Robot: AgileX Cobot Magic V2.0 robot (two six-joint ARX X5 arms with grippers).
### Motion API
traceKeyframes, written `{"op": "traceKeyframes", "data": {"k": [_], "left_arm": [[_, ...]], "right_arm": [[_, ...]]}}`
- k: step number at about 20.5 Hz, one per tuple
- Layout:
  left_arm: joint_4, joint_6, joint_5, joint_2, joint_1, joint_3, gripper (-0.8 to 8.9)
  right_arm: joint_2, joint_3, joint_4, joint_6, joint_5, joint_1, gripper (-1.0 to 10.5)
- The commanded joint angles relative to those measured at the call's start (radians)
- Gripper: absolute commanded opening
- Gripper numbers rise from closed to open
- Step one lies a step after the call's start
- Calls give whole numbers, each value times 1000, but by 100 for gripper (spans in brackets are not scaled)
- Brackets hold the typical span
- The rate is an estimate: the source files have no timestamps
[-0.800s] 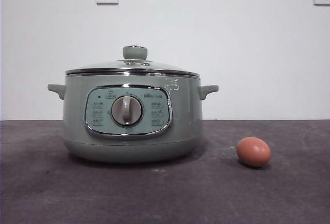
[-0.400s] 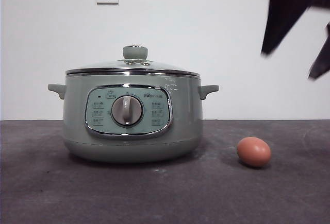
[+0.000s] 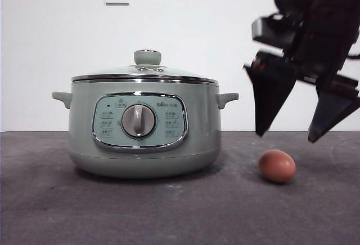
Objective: Pick up the egg,open the lid,put the egg in the pot,close the lid
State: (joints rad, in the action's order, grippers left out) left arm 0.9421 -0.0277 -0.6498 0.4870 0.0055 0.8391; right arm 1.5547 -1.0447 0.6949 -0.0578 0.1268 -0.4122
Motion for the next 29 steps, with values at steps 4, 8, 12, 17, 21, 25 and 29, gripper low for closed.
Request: {"op": "traceKeyframes", "data": {"k": [4,8,12,17,21,25,29], "left_arm": [[-5,-2,-5,0,1,1,597],[-5,-2,-5,1,1,1,597],[-5,-2,-5,2,1,1,597],[-5,-2,-2,2,1,1,597],[-6,-2,0,6,1,1,598],[-23,-2,3,43,1,1,597],[-180,-3,1,130,-2,3,598]], "right_arm": [[104,0,-66,12,-6,-3,589],[134,0,-95,15,-6,-3,454],[164,0,-92,16,-3,-3,399],[164,0,-113,16,5,-3,86],[162,0,-109,16,5,-3,-13],[92,0,-76,16,3,-2,-13],[-101,0,-29,16,2,-2,-13]]}}
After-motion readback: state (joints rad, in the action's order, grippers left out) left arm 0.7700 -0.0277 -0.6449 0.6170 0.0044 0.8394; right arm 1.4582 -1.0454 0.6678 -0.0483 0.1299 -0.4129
